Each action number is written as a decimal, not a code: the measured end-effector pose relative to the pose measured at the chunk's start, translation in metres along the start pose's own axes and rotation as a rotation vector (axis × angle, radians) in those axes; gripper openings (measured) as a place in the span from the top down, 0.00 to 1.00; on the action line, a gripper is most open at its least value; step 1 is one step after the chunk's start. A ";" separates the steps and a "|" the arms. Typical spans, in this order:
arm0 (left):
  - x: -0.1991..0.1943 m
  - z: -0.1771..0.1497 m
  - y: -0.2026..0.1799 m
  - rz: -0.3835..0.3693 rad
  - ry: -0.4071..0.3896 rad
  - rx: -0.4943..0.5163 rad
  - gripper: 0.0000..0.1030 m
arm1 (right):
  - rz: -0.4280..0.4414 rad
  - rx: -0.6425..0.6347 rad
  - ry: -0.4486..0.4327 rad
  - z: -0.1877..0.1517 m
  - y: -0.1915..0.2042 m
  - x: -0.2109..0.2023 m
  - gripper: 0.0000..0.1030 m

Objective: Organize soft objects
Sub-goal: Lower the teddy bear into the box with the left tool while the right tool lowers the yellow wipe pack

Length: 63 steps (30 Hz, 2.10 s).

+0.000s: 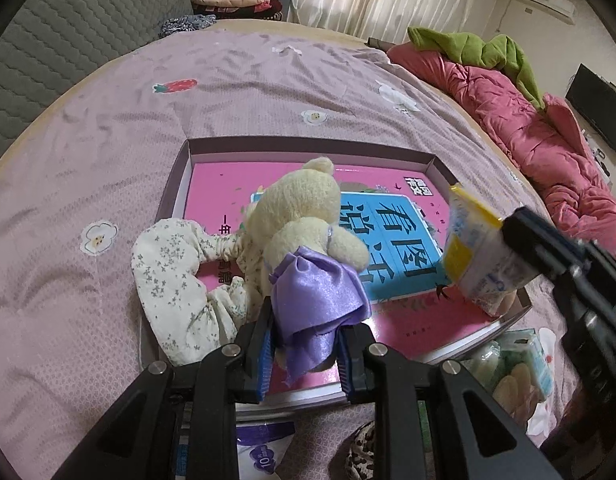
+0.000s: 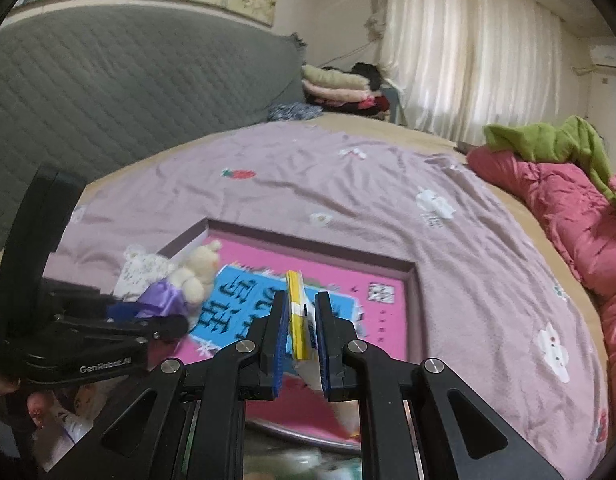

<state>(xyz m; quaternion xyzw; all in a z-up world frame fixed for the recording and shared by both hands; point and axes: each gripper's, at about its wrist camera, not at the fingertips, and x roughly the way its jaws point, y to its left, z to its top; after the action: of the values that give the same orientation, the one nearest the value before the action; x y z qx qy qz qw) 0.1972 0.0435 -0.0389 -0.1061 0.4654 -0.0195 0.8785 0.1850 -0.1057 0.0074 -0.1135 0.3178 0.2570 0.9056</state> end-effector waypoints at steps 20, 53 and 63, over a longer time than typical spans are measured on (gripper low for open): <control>0.011 -0.001 0.002 -0.003 0.038 -0.001 0.74 | 0.101 0.071 0.180 -0.022 0.009 0.043 0.87; 0.019 -0.001 -0.007 -0.056 0.067 0.043 0.56 | 0.099 0.162 0.161 -0.016 -0.014 0.029 0.67; 0.013 0.000 -0.008 -0.089 0.059 0.029 0.51 | 0.079 0.162 0.152 -0.016 -0.017 0.027 0.60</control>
<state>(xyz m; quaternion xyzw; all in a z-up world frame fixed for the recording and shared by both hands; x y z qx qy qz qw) 0.2046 0.0339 -0.0477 -0.1134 0.4858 -0.0682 0.8640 0.2041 -0.1152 -0.0213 -0.0466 0.4096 0.2567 0.8742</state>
